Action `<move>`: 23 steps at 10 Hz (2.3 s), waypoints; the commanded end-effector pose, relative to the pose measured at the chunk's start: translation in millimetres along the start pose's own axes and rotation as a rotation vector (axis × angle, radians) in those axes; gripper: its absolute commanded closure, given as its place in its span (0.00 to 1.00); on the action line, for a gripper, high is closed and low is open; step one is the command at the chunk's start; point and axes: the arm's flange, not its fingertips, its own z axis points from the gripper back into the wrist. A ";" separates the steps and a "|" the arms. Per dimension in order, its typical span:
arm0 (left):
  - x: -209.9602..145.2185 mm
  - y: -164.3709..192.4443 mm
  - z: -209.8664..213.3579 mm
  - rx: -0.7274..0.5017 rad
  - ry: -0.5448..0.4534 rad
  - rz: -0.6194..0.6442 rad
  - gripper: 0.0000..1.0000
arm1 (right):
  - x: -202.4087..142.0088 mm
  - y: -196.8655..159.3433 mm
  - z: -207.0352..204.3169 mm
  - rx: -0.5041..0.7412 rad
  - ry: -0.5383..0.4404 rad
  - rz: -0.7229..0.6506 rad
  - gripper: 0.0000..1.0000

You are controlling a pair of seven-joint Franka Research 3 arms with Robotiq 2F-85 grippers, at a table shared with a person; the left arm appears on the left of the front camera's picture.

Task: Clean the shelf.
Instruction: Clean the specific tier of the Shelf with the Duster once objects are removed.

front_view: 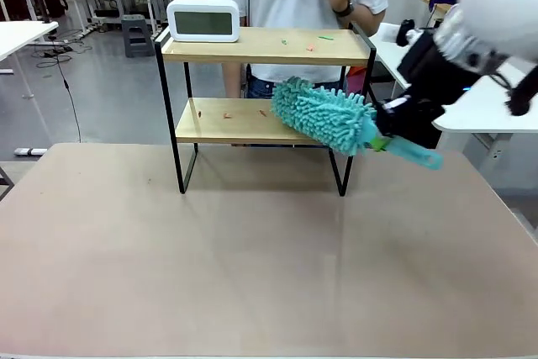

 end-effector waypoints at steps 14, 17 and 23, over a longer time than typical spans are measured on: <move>-3.9 -0.4 -3.1 -0.018 -0.014 -0.019 0.00 | 77.2 113.3 -70.4 -0.015 -0.016 -0.067 0.88; -3.9 -0.4 -3.1 -0.018 -0.014 -0.019 0.00 | 83.9 122.6 -77.2 -0.007 -0.041 -0.050 0.88; -3.9 -0.4 -3.1 -0.018 -0.014 -0.019 0.00 | 92.3 148.4 -88.4 -0.034 -0.025 0.047 0.88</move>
